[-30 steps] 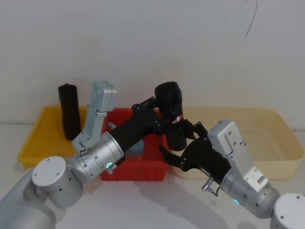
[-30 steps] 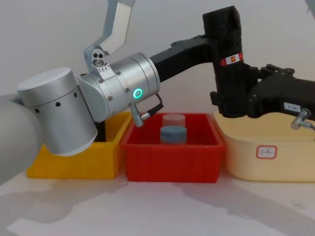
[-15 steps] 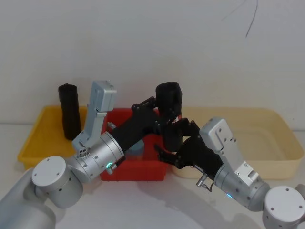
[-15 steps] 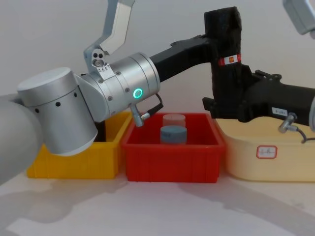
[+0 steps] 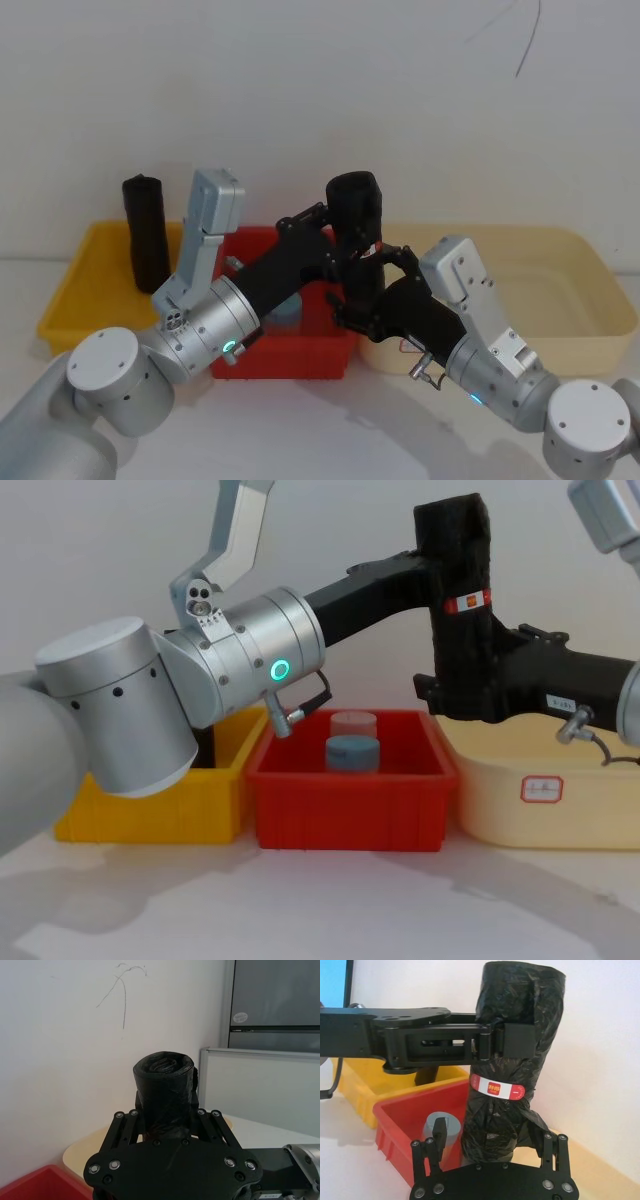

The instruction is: Pick up the garbage bag with the one hand and transfer it to the other hand.

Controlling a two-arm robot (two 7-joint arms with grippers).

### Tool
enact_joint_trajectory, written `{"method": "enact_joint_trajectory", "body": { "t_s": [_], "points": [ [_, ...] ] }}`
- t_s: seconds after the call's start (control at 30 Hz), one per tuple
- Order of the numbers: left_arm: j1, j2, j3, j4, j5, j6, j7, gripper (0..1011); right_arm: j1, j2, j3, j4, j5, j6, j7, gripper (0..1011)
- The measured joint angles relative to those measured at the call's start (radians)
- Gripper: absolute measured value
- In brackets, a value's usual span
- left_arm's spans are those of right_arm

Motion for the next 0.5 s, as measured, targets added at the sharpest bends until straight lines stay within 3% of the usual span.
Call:
{"method": "enact_joint_trajectory", "body": {
  "t_s": [0.27,0.5],
  "points": [
    [0.0,0.0,0.0,0.0,0.0,0.0,0.0,434,0.008,-0.009,0.006,0.008,0.008,0.009,0.001,933],
    [0.0,0.0,0.0,0.0,0.0,0.0,0.0,434,0.009,-0.011,0.007,-0.001,0.028,0.023,0.016,718]
  ]
}}
